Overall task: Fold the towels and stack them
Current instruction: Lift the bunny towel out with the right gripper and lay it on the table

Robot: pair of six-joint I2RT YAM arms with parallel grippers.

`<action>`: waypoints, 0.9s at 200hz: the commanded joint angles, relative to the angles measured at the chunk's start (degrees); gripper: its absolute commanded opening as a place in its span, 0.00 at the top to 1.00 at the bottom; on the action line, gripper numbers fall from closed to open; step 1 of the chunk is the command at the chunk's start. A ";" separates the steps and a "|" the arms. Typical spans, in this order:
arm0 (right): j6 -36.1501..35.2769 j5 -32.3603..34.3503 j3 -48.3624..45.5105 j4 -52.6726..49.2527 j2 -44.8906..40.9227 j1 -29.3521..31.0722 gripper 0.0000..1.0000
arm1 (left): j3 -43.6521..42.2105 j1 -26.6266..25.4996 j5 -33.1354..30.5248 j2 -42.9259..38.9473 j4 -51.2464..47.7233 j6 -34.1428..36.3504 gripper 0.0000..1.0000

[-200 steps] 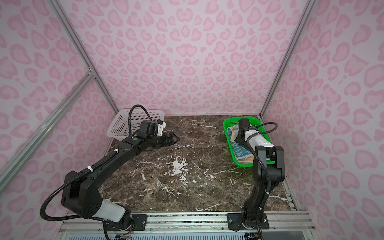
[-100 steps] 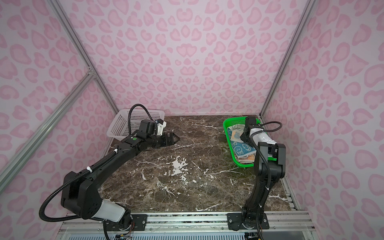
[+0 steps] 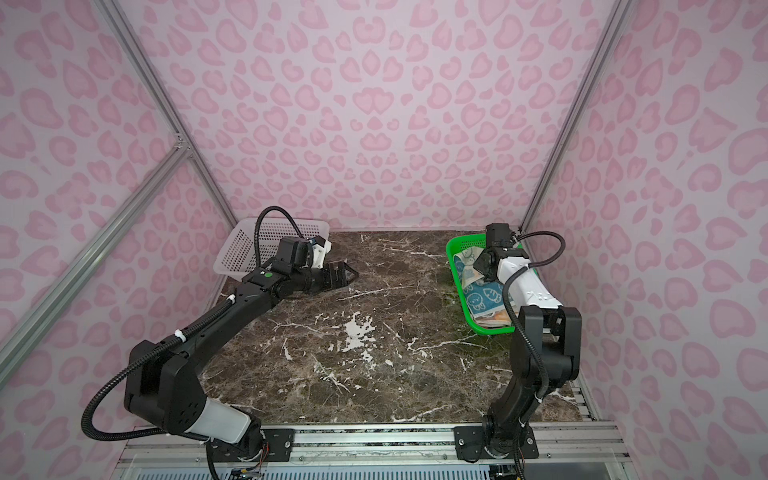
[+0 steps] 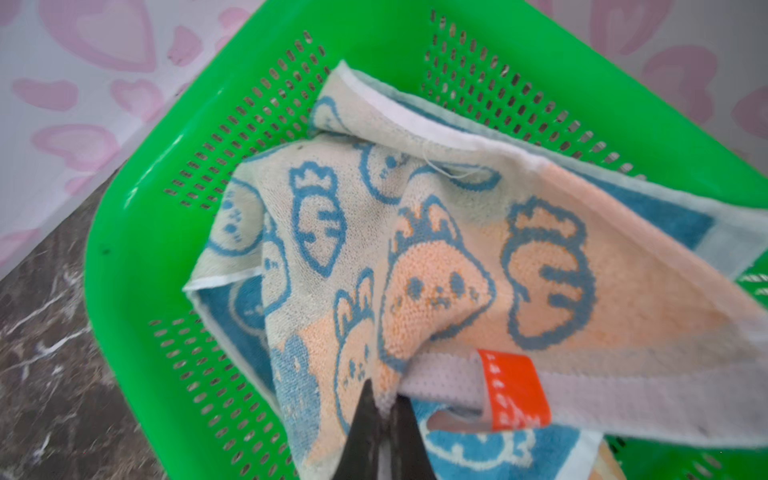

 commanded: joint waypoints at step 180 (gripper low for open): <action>-0.38 -21.21 -1.38 16.52 1.60 34.83 1.00 | -8.67 2.41 -5.05 -3.02 3.66 -9.77 0.02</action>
